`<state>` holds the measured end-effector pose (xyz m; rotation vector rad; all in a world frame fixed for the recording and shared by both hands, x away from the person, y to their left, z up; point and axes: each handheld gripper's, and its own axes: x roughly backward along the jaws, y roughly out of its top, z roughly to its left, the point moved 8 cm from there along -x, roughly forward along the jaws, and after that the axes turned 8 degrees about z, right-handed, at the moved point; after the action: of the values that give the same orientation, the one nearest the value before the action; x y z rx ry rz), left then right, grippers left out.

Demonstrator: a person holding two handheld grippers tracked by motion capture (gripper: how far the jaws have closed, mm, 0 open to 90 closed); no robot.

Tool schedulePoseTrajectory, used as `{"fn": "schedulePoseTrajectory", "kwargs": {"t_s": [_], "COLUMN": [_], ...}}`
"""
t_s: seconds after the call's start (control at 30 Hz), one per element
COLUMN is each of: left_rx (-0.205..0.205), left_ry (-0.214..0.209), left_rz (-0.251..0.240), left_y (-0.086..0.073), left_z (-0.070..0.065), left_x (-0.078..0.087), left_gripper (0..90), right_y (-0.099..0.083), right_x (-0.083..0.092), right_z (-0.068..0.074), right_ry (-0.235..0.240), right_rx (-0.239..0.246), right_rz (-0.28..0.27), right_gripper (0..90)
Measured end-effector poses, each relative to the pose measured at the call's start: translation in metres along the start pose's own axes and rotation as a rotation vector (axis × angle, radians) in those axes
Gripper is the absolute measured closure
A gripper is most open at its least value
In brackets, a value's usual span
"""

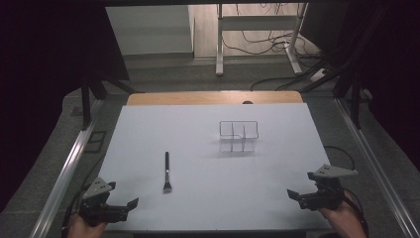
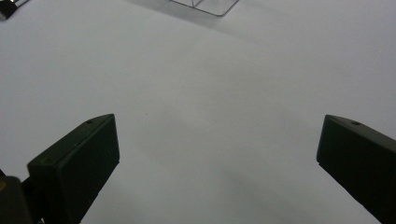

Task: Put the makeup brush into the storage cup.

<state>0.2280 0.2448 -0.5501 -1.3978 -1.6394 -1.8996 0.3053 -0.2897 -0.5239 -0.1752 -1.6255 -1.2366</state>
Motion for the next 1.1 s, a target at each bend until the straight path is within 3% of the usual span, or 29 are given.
{"fn": "schedulePoseTrajectory", "kwargs": {"t_s": [0.13,0.6,1.1], "left_rx": [-0.014,0.023,0.021], "left_ry": [0.017,0.029,0.037], "left_rz": [0.007,0.011,0.04], "left_y": [-0.0009,0.0009,-0.0007], "left_z": [0.0004,0.002,0.003], "left_x": [-0.0007,-0.0002,-0.0012], "left_gripper": [0.7,0.2,0.0], "right_y": [0.0001,-0.0011,-0.001], "right_x": [-0.0007,-0.0021,-0.0023], "right_z": [0.0013,0.0023,0.0029], "right_ry": [0.0,-0.007,-0.014], "right_rx": [0.006,0.011,0.021], "right_rz": [0.005,0.019,0.025], "right_gripper": [0.0,0.0,0.0]}}
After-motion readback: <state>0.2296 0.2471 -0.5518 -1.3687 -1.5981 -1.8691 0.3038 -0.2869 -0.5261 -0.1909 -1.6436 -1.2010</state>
